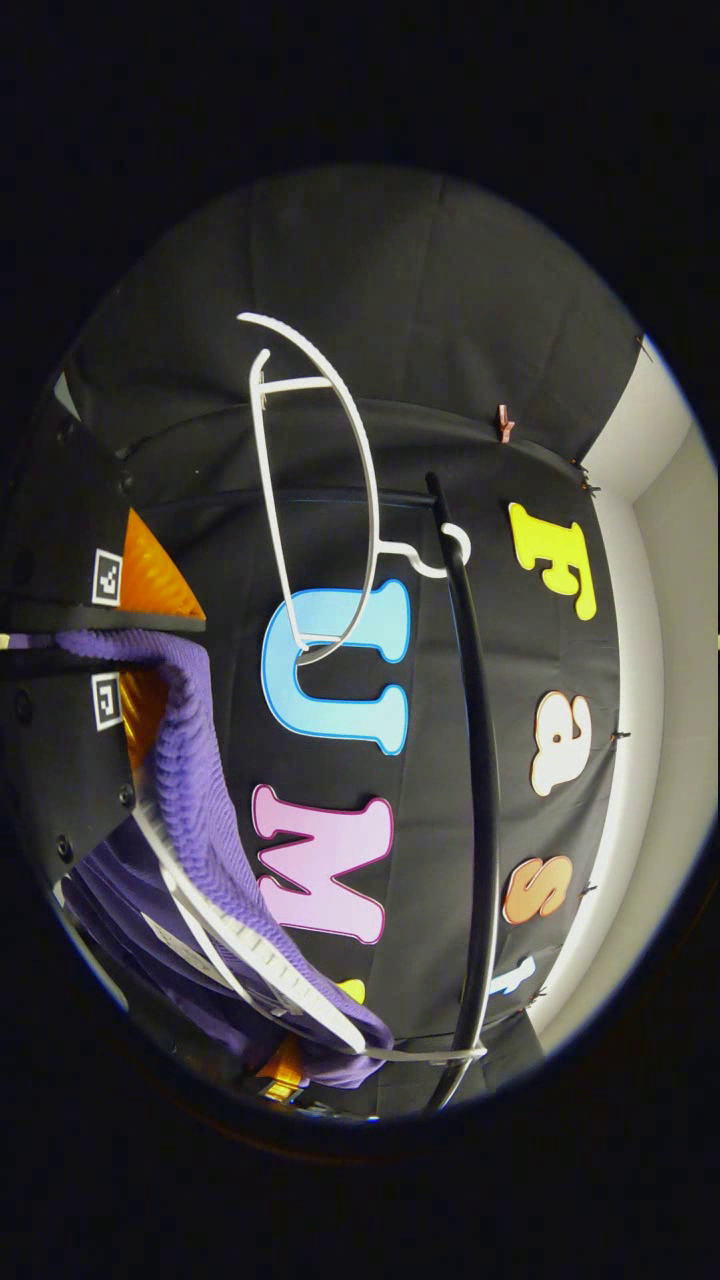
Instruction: Grasp the clothes on the hanger with both hands and then place them into the laundry hamper below.
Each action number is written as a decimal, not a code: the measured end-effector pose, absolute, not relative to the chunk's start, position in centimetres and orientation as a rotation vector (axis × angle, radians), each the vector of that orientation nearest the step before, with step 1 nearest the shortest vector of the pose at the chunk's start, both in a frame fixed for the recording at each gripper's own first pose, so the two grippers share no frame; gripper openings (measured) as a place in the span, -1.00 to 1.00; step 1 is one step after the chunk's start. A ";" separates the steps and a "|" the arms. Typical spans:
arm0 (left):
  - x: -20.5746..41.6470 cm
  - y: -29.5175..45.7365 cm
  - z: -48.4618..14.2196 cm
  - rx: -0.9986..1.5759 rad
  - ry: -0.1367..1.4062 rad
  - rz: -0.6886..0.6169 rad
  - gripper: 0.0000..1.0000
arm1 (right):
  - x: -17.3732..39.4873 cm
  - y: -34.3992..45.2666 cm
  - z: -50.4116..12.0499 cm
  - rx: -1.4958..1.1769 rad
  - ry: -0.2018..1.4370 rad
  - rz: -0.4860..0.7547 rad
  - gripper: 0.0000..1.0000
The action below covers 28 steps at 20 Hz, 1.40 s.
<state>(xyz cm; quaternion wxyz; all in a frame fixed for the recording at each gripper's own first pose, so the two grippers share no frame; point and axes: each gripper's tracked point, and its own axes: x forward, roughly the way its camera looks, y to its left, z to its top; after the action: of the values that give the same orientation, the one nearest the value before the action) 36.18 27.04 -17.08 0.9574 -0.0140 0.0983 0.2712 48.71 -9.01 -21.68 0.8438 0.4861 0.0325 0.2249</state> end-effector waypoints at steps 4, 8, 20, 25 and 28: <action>36.6 27.7 -16.6 -0.043 0.182 0.541 -0.80 | 49.0 -8.2 -22.4 1.119 0.147 0.613 -0.78; 37.7 28.6 -15.6 -0.021 0.181 0.515 -0.80 | 49.6 -7.5 -22.2 1.191 0.227 0.731 -0.78; 39.7 27.3 -15.0 -0.076 0.258 0.281 -0.80 | 44.7 -9.9 -20.6 1.229 0.241 0.862 -0.77; 42.1 25.2 -14.8 -0.111 0.274 0.160 -0.80 | 44.7 -14.2 -20.0 1.275 0.147 0.769 -0.78; 42.5 25.4 -15.6 -0.096 0.272 0.170 -0.77 | 45.4 -13.6 -22.6 1.226 0.204 0.706 -0.77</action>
<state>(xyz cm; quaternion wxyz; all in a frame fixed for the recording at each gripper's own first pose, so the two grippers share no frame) 42.54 25.42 -15.57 0.9860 -0.0476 0.1351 0.0848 45.39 -13.62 -22.59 0.7553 0.5620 0.0936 0.3239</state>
